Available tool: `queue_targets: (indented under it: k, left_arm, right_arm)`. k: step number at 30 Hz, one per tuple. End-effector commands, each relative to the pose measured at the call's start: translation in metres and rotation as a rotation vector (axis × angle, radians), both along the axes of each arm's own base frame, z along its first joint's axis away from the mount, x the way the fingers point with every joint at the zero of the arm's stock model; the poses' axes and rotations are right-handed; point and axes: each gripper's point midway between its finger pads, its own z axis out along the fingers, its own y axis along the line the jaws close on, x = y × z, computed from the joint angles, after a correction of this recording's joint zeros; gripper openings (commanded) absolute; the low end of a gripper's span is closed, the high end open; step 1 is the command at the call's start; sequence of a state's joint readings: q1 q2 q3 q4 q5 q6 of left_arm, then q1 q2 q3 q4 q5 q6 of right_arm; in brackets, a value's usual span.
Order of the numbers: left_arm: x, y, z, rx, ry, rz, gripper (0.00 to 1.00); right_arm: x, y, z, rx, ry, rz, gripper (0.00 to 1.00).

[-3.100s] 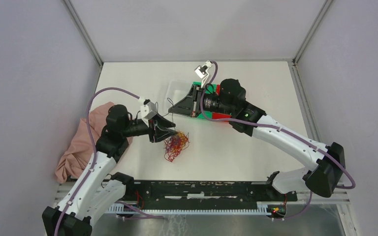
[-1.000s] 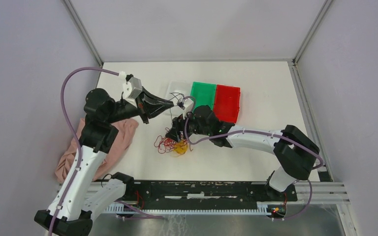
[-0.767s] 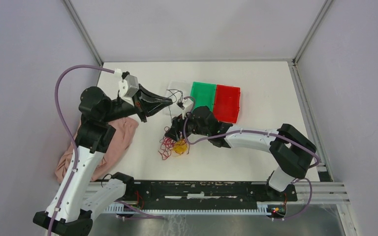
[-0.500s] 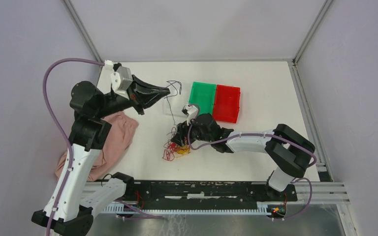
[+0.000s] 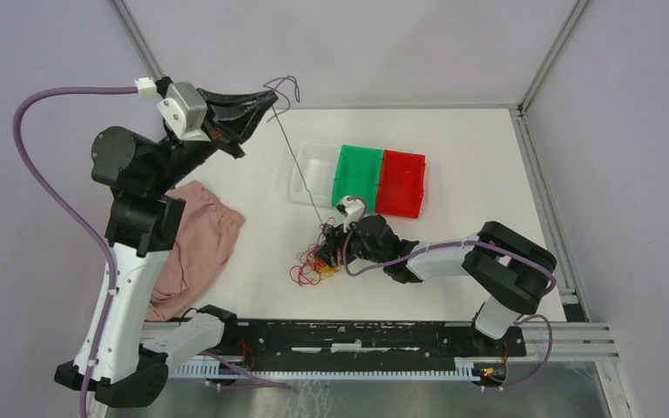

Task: Untangle the cables
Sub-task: Untie the cable.

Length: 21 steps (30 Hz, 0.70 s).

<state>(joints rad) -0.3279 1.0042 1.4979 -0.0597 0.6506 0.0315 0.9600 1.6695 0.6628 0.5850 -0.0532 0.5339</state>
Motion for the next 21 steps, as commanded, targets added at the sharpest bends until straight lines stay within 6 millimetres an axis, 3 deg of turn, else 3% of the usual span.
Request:
queue_targets:
  k: [1,7,10,13,17,21]
  left_arm:
    - [-0.016,0.044,0.106,-0.141,-0.399,0.247,0.03]
    - [-0.026,0.074,0.167,-0.259,-0.580,0.397,0.03]
    - [-0.032,0.078,0.177,-0.289,-0.599,0.404,0.03]
    - [-0.037,0.071,0.173,-0.264,-0.602,0.362,0.03]
    - [-0.038,0.065,0.168,-0.258,-0.575,0.319,0.03]
    - [-0.032,0.039,0.135,-0.173,-0.444,0.179,0.03]
  right_arm:
    - [-0.002,-0.015,-0.017,-0.023,0.006,-0.036,0.68]
    - [-0.007,-0.020,-0.014,-0.012,-0.007,-0.028,0.70]
    - [-0.009,-0.023,-0.015,-0.015,-0.005,-0.029,0.71]
    - [-0.012,-0.026,-0.010,-0.013,-0.010,-0.023,0.71]
    - [-0.016,-0.027,0.025,0.008,-0.054,0.009,0.76]
    - [-0.019,-0.032,0.091,0.060,-0.144,0.037,0.82]
